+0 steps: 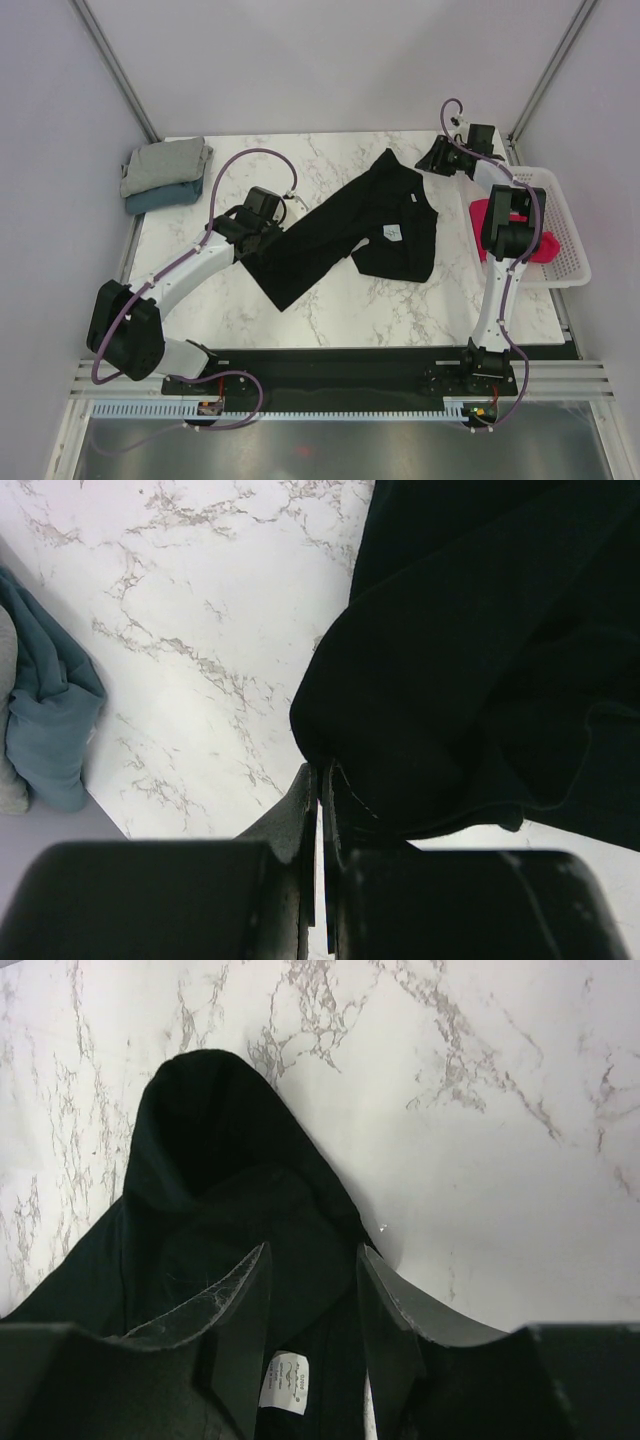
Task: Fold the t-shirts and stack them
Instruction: Flatten the tshirt out
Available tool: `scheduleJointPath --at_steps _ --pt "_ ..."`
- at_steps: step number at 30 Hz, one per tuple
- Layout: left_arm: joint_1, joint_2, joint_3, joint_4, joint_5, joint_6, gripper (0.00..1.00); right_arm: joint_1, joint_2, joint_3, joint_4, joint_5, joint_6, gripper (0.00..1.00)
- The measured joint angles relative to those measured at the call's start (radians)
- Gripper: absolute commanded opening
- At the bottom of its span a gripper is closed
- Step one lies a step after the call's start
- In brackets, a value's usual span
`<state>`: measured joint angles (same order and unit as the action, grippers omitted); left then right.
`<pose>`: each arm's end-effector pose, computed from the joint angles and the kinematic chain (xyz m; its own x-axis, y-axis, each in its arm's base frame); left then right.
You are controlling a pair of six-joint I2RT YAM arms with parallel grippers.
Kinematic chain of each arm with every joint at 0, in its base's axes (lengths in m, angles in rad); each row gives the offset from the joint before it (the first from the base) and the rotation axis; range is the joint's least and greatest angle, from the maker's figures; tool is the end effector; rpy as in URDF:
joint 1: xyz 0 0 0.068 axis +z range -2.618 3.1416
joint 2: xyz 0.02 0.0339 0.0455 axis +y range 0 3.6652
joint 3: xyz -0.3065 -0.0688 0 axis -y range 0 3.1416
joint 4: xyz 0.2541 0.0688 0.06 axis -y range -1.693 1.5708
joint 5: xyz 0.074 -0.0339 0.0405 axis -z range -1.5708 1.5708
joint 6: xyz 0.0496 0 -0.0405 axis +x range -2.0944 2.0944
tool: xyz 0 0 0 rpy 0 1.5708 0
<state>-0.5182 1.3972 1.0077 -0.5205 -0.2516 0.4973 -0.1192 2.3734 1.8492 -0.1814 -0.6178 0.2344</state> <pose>0.2666 -0.1378 0.2781 -0.4372 0.7812 -0.4456 0.6321 0.6194 0.4655 0.5769 -0.0402 0.1770 -0.7055 0.2752 -0.6532 -0.1820 0.8203 0.5422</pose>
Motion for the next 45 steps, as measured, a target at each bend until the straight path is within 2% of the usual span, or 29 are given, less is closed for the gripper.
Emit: scheduleJointPath --at_steps 17,20,22,26,45 --pt "0.0 0.0 0.0 0.0 0.0 -0.001 0.02 0.002 0.048 0.048 -0.016 0.013 -0.001 0.46" --pt "0.0 0.0 0.0 0.0 0.0 -0.001 0.02 0.003 0.048 0.048 -0.018 0.014 -0.002 0.41" --pt "0.0 0.0 0.0 0.0 0.0 -0.001 0.02 0.004 0.049 0.048 -0.018 0.013 -0.003 0.34" --pt "0.0 0.0 0.0 0.0 0.0 -0.001 0.02 0.005 0.05 0.048 -0.02 0.013 -0.004 0.29" --pt "0.0 0.0 0.0 0.0 0.0 -0.001 0.02 0.006 0.05 0.05 -0.028 0.014 -0.004 0.35"
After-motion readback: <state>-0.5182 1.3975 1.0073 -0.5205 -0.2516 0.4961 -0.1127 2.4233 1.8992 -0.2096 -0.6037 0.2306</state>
